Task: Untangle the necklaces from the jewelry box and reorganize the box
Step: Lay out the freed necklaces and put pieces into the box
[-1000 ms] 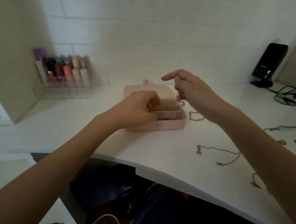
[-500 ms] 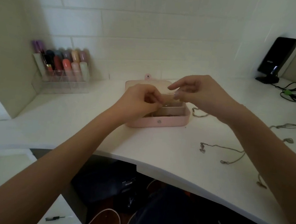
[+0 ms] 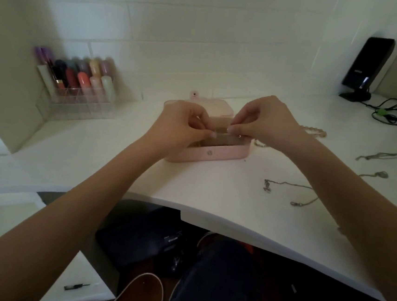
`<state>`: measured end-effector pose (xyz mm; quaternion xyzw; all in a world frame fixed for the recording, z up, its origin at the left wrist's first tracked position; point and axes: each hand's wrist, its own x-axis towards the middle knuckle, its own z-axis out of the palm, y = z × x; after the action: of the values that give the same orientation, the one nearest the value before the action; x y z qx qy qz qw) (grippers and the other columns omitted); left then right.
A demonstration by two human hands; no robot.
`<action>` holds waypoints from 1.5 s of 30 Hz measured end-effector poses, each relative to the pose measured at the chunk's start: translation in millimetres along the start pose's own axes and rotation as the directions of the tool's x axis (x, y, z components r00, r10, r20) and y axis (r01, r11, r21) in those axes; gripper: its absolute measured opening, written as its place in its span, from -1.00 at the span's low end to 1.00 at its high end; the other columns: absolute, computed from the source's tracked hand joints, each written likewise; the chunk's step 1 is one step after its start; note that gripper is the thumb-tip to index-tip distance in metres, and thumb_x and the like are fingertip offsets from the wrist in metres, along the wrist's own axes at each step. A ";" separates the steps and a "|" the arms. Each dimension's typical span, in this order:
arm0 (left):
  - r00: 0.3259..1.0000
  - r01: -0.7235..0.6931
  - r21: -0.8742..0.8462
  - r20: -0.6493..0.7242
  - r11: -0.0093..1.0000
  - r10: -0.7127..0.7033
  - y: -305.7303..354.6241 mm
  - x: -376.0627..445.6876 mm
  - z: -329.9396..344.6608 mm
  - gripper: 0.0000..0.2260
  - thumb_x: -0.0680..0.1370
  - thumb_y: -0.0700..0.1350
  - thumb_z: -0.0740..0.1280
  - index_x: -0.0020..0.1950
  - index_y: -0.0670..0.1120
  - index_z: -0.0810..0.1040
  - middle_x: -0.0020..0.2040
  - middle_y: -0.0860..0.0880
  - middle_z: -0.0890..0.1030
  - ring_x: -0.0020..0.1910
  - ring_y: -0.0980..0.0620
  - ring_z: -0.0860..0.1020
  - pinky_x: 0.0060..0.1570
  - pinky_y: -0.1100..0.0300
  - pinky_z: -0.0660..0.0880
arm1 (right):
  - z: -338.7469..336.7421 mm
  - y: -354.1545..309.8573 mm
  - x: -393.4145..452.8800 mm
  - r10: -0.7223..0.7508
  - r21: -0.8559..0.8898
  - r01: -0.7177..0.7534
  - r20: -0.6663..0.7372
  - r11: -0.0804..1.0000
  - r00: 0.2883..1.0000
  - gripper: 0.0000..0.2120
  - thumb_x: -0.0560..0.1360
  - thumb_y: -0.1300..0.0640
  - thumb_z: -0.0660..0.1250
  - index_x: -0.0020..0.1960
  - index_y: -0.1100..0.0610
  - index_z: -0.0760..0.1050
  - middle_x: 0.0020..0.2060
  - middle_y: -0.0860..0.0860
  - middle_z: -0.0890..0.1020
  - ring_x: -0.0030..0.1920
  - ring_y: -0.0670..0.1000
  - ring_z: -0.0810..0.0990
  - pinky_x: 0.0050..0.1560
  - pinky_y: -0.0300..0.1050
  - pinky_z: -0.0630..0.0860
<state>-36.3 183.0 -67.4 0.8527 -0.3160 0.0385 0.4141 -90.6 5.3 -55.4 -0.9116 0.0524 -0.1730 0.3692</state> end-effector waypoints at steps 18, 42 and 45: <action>1.000 -0.023 0.393 0.019 0.919 0.017 1.3 16.9 2.7 -0.90 0.47 -0.18 0.39 -0.09 -0.09 0.71 -0.13 -0.06 0.67 -0.03 0.03 0.53 -0.04 0.30 0.35 | 17.3 12.8 12.6 -0.075 -0.445 0.087 0.043 0.891 0.996 -0.84 0.42 0.33 0.36 -0.11 0.12 0.65 -0.08 0.11 0.64 -0.09 0.12 0.59 -0.12 -0.21 0.37; 0.999 -0.031 0.345 0.039 0.938 0.019 -3.1 16.2 0.8 -0.93 0.45 -0.13 0.45 -0.11 -0.05 0.72 -0.31 0.10 0.59 -0.32 0.25 0.44 -0.33 0.54 0.29 | 21.5 8.5 15.0 -0.003 -0.440 0.030 0.062 0.897 0.998 -0.80 0.41 0.36 0.32 -0.06 0.14 0.63 -0.01 0.16 0.59 -0.06 0.17 0.60 -0.22 -0.23 0.30; 0.999 -0.019 0.332 0.043 0.943 0.005 -5.2 17.4 -0.6 -0.93 0.45 -0.12 0.45 -0.11 -0.05 0.72 -0.36 0.16 0.54 -0.33 0.27 0.45 -0.34 0.57 0.30 | 19.8 13.8 14.9 -0.045 -0.448 0.073 0.072 0.891 0.996 -0.79 0.42 0.36 0.32 -0.05 0.15 0.64 -0.03 0.14 0.62 -0.07 0.14 0.59 -0.19 -0.24 0.32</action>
<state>-19.3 176.9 -64.8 0.9090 -0.3189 0.0761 0.2575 -69.2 5.0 -73.9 -0.9782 0.0522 -0.1401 0.1441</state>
